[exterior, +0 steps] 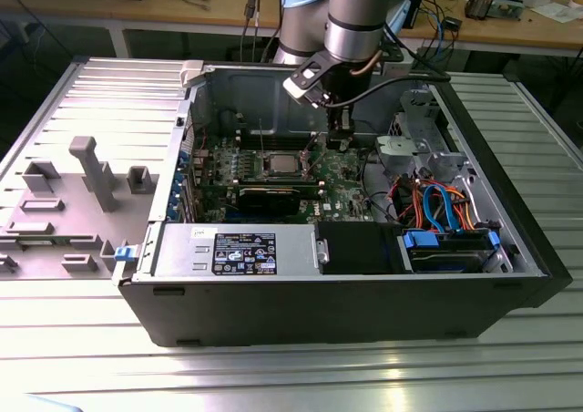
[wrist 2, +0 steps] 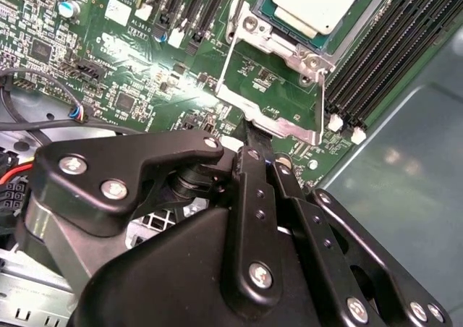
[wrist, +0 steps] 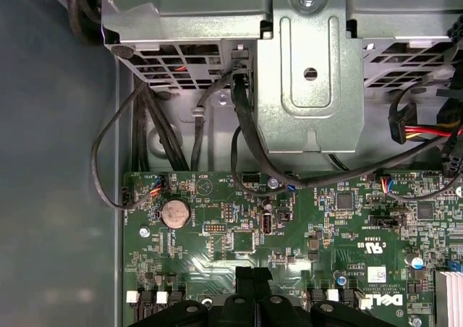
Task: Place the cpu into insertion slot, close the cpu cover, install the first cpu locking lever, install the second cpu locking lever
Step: 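Close the cpu cover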
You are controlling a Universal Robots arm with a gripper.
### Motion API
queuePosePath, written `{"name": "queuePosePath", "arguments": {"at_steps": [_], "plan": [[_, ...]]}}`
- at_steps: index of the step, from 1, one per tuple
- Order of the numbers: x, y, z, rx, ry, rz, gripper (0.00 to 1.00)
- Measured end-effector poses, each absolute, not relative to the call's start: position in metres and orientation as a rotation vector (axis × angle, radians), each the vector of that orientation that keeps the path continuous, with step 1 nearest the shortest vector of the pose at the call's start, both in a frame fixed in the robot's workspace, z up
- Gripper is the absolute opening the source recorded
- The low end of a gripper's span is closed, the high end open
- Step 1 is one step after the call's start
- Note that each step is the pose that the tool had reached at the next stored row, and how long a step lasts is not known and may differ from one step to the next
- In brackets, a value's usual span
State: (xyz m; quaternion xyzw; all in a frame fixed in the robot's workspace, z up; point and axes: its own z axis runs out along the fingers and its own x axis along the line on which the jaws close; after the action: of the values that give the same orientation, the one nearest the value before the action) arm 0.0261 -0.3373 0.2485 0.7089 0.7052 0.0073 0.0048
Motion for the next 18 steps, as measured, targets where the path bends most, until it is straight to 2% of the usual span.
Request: {"name": "queuePosePath", "arguments": {"at_steps": [18], "plan": [[0.0230, -0.3373, 0.2485, 2.220, 2.209, 0.023, 0.11]]}}
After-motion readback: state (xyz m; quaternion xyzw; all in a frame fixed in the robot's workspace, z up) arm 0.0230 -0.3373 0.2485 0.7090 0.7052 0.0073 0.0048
